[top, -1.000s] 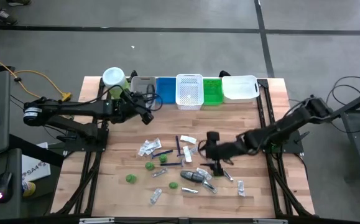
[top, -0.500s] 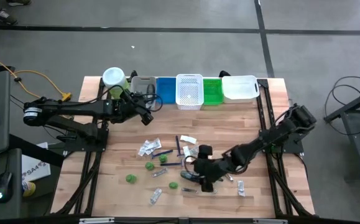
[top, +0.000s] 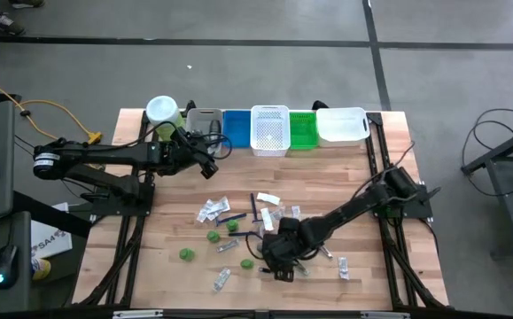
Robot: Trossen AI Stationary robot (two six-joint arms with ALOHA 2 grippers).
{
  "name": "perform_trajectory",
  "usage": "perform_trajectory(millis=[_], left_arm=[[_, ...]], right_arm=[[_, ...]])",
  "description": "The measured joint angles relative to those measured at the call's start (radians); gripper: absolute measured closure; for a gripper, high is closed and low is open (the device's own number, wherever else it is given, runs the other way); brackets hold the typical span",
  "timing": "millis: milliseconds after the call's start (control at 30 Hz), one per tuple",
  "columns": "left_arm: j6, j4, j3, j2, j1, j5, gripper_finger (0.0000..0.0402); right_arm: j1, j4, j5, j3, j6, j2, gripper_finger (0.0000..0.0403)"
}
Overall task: Pick & Place Travel size toiletries
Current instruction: Put the gray deodorant into the gray bin
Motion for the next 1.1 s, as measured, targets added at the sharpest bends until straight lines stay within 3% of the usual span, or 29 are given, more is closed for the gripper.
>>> perform_trajectory(millis=[900, 1100], left_arm=[[0.014, -0.002, -0.001, 0.0, 0.0, 0.0, 0.0105], [0.014, -0.009, -0.001, 0.0, 0.0, 0.0, 0.0105]], right_arm=[[-0.012, 0.004, -0.015, -0.001, 0.019, 0.125, 0.013], [-0.012, 0.023, -0.014, 0.003, 0.01, 0.151, 0.0165]])
